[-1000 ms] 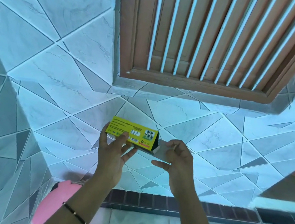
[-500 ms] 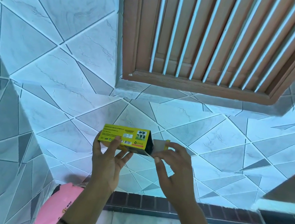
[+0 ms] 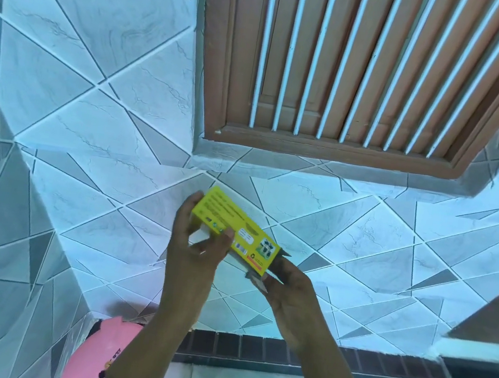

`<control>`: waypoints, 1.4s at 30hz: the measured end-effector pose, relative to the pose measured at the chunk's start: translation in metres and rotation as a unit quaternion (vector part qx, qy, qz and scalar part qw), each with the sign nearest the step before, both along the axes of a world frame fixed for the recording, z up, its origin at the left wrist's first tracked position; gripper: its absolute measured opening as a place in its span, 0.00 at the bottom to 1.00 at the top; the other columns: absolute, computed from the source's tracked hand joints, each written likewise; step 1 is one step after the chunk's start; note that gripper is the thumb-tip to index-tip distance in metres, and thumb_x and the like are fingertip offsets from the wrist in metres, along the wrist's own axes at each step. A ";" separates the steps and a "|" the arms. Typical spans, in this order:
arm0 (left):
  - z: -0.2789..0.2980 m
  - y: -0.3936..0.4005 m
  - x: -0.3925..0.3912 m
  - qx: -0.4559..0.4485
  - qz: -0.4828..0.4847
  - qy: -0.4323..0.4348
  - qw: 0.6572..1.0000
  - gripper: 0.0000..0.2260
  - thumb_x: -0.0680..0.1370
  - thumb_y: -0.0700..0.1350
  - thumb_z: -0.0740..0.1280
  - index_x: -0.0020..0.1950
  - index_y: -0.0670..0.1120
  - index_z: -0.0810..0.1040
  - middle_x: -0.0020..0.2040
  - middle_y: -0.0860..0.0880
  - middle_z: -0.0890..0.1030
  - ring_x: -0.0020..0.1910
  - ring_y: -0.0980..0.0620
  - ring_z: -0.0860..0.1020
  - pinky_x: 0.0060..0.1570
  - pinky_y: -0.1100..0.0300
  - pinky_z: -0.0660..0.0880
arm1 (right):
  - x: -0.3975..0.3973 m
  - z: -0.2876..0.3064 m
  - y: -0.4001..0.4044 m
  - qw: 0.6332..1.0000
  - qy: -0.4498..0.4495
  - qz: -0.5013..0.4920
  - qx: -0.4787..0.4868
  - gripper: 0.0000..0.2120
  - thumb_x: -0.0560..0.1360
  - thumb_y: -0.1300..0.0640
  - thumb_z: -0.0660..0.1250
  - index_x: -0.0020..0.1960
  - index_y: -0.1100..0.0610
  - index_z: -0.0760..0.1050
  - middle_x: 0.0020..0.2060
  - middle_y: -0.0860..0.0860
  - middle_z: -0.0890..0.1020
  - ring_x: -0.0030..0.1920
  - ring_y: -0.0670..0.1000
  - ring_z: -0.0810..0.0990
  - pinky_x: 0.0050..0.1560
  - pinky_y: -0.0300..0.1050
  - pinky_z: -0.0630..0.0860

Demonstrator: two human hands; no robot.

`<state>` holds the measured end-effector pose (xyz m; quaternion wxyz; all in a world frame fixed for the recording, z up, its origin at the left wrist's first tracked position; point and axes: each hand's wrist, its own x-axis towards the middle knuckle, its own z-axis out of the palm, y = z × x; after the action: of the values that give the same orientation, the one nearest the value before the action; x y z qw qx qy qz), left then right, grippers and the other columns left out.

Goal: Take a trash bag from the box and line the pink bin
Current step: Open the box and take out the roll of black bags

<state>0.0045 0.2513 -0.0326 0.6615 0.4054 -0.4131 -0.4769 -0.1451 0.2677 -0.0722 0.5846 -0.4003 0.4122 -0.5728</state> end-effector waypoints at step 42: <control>0.007 -0.327 -0.075 0.146 0.220 -0.250 0.931 0.40 0.70 0.52 0.73 0.74 0.41 0.55 0.72 0.35 0.59 0.73 0.38 0.57 0.72 0.51 0.53 | -0.059 0.004 -0.084 0.944 -0.257 -0.161 0.132 0.15 0.73 0.72 0.62 0.59 0.71 0.71 0.53 0.65 0.79 0.51 0.63 0.80 0.50 0.50 0.80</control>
<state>-0.0706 -0.0759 -0.0257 0.5588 0.6844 -0.3913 -0.2574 -0.2039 0.1837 -0.0681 0.6183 -0.0867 0.3789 -0.6831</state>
